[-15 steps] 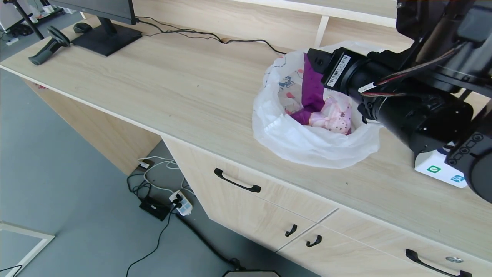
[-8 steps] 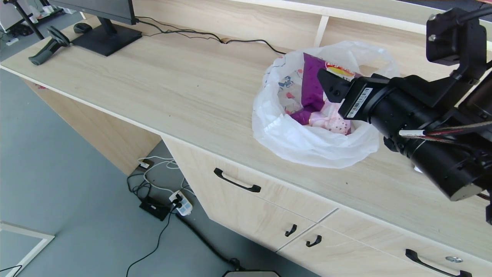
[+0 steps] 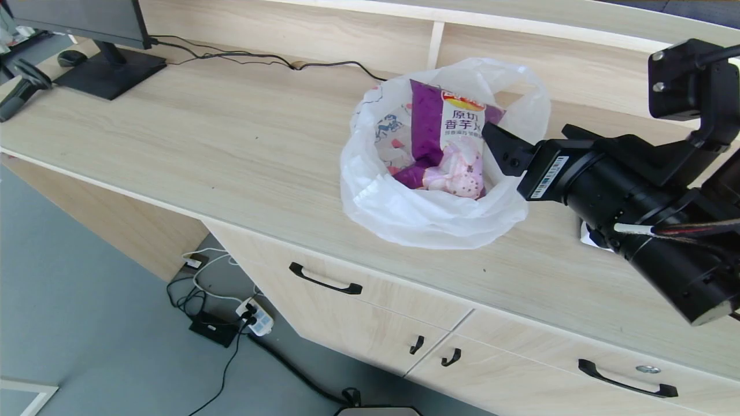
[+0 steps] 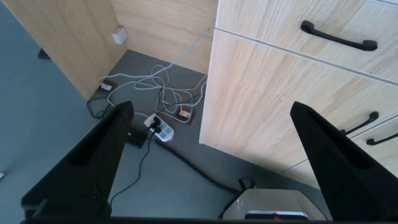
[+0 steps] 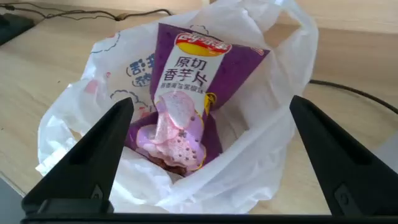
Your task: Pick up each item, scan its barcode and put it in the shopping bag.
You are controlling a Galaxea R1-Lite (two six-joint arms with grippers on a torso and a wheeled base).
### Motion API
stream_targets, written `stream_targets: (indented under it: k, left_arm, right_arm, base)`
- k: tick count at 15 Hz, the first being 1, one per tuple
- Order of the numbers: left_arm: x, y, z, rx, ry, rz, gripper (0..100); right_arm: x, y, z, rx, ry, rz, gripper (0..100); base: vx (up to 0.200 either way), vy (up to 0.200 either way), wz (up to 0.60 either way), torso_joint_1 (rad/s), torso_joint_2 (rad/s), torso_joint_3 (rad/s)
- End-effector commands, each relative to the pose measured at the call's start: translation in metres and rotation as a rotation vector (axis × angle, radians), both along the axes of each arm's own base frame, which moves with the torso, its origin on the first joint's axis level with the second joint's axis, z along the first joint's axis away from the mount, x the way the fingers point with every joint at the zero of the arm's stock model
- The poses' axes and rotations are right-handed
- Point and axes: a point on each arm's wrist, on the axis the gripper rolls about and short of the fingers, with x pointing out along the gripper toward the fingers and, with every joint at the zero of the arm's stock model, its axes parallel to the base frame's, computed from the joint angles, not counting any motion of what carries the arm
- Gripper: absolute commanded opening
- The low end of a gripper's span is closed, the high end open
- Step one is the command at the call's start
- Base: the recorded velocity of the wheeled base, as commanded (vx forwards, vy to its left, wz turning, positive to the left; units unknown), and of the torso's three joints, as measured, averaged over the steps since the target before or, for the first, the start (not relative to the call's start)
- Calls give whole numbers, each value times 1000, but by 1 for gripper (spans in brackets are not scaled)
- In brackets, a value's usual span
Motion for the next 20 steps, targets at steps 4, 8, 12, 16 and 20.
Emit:
stream_targets:
  k: [4,8,12,16,20]
  left_arm:
    - [0,0,0,0,1,1,100]
    - [0,0,0,0,1,1,100]
    - [0,0,0,0,1,1,100]
    - [0,0,0,18,4,-2,100]
    - [0,0,0,8,1,-2,100]
  right_arm:
    - [-3,-1,-6,-14,6,3,100]
    - [-4,-1,-10,-28,18,5,100]
    - [-6,-3,-20,-19,43,13,100]
    - [-2,-14,-21,42,8,-20,100]
    - [-7,-37,-43,13,8,-57,100]
  base:
    - [0,0,-600,4,2,0]
    - [0,0,-450,1,-1,2]
    - [0,0,0,0,0,0]
    - [0,0,0,0,0,0]
    - [0,0,0,0,0,0]
